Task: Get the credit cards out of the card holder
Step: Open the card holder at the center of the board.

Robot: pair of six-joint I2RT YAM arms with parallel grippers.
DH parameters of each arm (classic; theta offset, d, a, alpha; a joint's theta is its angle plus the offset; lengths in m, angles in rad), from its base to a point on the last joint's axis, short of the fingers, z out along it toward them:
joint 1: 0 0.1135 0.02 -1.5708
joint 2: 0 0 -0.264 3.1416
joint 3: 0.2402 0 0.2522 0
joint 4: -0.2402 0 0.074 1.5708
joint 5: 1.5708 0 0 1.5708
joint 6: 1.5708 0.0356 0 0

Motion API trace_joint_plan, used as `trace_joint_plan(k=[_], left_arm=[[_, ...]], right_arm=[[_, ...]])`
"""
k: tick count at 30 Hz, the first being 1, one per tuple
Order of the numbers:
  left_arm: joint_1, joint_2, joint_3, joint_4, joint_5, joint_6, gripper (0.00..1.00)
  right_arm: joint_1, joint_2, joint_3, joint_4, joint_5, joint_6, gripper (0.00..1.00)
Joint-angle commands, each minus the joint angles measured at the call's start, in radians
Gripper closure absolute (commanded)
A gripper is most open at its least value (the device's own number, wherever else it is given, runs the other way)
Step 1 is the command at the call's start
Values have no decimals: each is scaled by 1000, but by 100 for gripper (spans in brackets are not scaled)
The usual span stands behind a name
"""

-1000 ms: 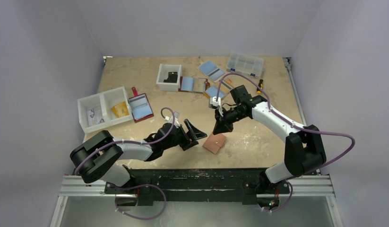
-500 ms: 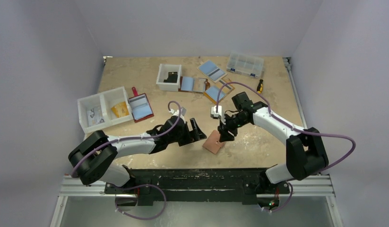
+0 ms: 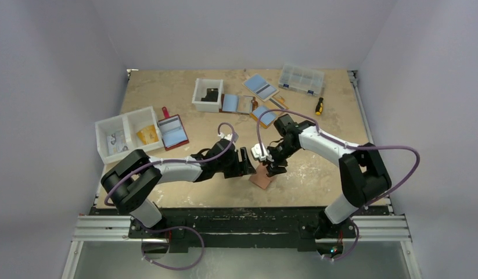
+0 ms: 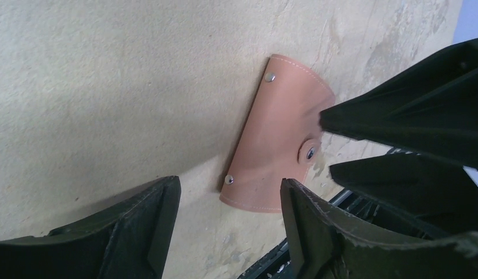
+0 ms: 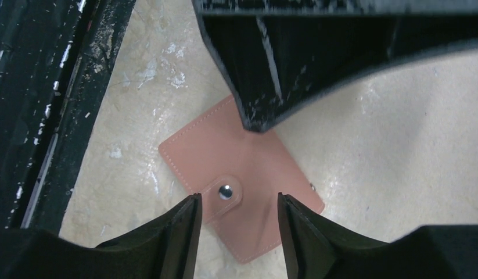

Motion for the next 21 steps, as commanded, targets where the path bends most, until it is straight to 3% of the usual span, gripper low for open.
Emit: trace_joint_plan(k=[1,9,17,21], left_arm=[[-7,53,19,-29,17,16,33],[-10,113,7,-6,35,-22,40],[-11,129,-2,11,52,-32,40],[-11,127,-9,17,54,-36,39]], right_arm=[[29,44,63,-16,17,-50,45],[46,58,32,-8,75,-54,51],[86,62,-37,55,154,-33,58],[89,61,-51,52,159,-41,71]])
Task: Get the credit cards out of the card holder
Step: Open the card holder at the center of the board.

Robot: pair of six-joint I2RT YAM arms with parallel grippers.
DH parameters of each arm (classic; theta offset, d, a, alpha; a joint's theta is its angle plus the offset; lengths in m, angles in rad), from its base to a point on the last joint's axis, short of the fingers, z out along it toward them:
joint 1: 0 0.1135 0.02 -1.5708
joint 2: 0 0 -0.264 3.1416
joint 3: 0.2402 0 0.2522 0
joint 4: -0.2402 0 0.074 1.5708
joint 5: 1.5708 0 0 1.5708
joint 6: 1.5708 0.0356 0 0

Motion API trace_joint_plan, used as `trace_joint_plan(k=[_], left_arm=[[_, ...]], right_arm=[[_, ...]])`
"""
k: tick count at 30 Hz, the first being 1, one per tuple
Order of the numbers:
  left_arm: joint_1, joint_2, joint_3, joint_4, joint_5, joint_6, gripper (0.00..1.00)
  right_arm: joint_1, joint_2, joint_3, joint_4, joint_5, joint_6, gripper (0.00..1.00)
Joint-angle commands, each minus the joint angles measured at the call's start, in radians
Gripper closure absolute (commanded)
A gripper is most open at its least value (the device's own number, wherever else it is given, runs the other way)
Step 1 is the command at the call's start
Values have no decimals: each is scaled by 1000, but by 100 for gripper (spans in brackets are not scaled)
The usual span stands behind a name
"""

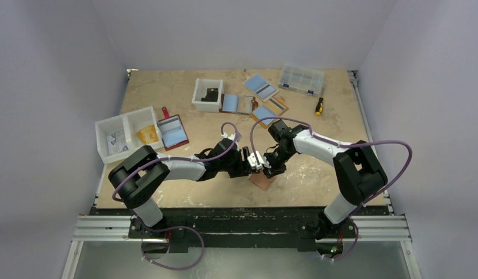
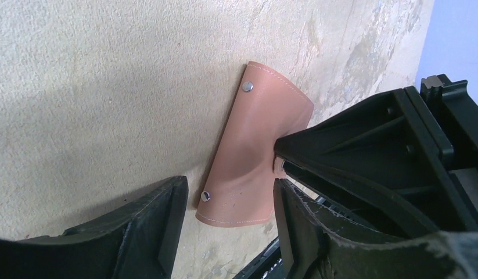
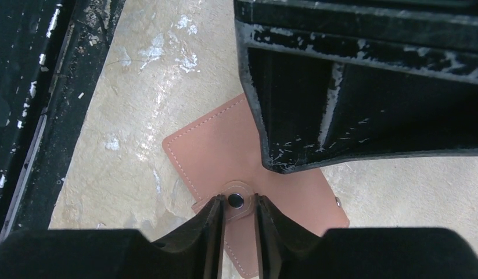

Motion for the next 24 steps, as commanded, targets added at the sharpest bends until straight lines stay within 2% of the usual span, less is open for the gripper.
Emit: trace_joint_plan(k=[1,5,6,12,20,24], left_arm=[[-11,42,-35,-81,-9,-2,39],[-11,38,-62,-37,5,-23,35],[-11,35,-73,-21,10,-30,33],[-10,-11,-137,89,33,-57,23],[-8,-22,-213,254,71,-110,23],[-3,-76,-226,240,43,-118,23]], right_arm=[[10,-2,-37,17,51,-17,75],[10,-22,-44,3,29,-16,98],[10,-31,-41,1,12,-9,100],[-10,-162,-42,34,-105,86,100],[-48,-284,-32,-8,-227,103,100],[-64,-293,-10,-16,-244,135,100]])
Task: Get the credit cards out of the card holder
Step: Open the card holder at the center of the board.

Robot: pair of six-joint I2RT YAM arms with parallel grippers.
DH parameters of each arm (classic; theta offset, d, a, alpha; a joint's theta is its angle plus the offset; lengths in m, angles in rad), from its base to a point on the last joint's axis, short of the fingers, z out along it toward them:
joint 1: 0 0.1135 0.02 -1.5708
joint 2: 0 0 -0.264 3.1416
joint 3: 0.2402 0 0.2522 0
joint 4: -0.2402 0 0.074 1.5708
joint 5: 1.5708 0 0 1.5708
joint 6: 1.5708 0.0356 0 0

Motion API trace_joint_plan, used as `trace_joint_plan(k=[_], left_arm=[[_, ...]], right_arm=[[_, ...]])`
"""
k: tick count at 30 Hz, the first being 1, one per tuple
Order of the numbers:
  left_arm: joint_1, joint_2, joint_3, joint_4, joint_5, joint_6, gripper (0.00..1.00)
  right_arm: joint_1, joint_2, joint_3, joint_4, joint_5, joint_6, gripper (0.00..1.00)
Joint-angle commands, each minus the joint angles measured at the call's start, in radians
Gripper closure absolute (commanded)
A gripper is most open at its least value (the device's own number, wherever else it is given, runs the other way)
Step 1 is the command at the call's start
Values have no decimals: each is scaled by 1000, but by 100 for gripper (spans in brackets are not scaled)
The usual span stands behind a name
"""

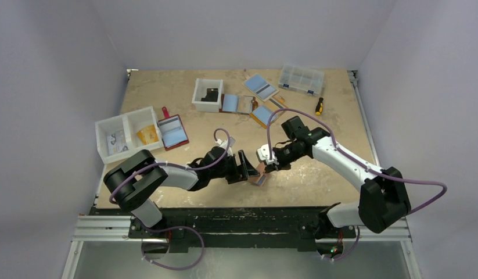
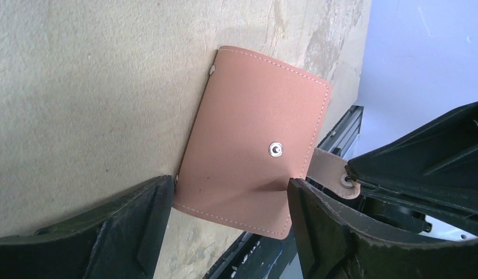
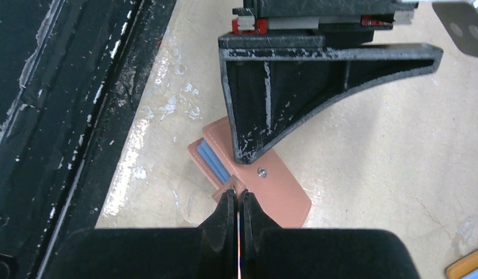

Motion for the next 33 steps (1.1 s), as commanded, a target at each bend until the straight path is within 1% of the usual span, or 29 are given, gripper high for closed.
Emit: trace_joint_plan(k=[1,4,8,11,13,16,21,29,33], left_arm=[[1,-67,-45,-90,-38,-6,23],[7,-184,-44,-211,-125,29,23],[15,-340,-50,-344,-212,63,20],[17,-416,-51,-386,-225,82,20],[16,-436,-48,-393,-223,95,20],[8,-410,-19,-409,-198,114,20],[-43,-295,78,-467,-222,158,20],[-46,-171,160,-405,-186,197,21],[-46,-92,204,-416,-173,213,26]], right_arm=[[-23,-19,42,-15,-75,49,100],[-64,-30,60,-18,-91,89,100],[-80,-54,45,-40,-89,77,100],[-80,-68,28,-39,-88,76,100],[-80,-69,22,-39,-90,77,100],[-80,-65,25,-39,-99,81,100],[-80,-42,41,-40,-107,88,100],[-80,-35,10,-18,-103,105,100],[-81,-38,-12,-3,-101,119,100]])
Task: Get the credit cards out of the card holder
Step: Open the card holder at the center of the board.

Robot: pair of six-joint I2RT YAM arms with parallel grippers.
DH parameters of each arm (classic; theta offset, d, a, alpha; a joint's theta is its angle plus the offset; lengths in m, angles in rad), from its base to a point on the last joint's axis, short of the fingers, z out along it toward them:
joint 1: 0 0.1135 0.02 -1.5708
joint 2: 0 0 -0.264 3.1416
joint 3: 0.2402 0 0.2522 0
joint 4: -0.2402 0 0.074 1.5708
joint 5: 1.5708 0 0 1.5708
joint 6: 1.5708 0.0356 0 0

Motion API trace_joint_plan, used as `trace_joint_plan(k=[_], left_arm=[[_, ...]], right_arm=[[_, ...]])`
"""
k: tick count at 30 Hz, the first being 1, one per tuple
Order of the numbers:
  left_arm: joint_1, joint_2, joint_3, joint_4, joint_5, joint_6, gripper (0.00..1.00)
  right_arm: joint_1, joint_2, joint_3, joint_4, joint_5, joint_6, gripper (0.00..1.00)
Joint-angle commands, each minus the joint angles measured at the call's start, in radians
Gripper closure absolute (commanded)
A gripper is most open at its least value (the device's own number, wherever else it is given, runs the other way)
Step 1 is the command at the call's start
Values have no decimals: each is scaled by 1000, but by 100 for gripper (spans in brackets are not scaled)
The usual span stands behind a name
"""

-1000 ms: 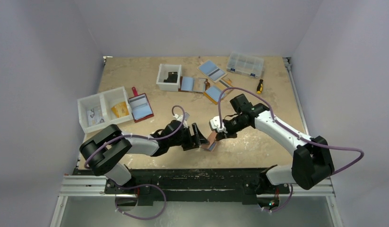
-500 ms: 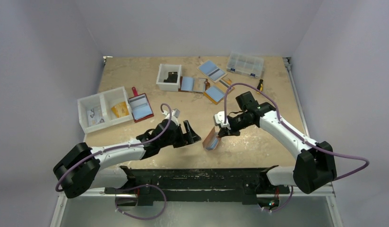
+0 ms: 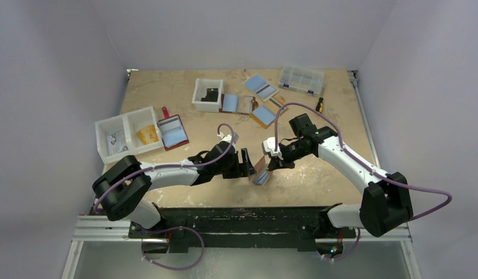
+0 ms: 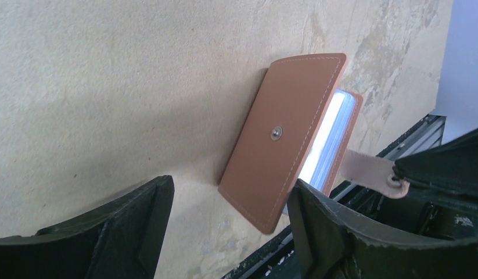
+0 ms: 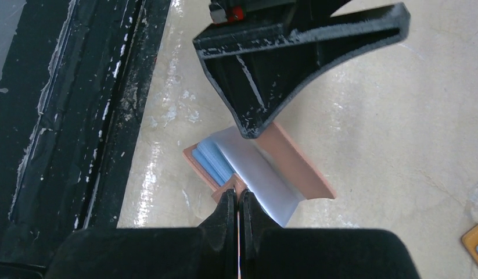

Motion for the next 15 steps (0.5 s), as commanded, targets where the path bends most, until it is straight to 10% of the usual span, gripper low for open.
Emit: trace_joint_plan(k=[1,4,7,15], left_arm=[[-2,82,74,27,29,51,29],[-2,157,102,52,79,78,48],[1,209,135,43,96,111,100],[75,-68,13,38,-31,51,100]], right_arm=[[1,-2,-23,25,-38,24,100],[-1,-3,-34,35,-36,33,100],[-1,2,-45,35,-1,24,100],[-8,-17,-112,16,177,-65,100]])
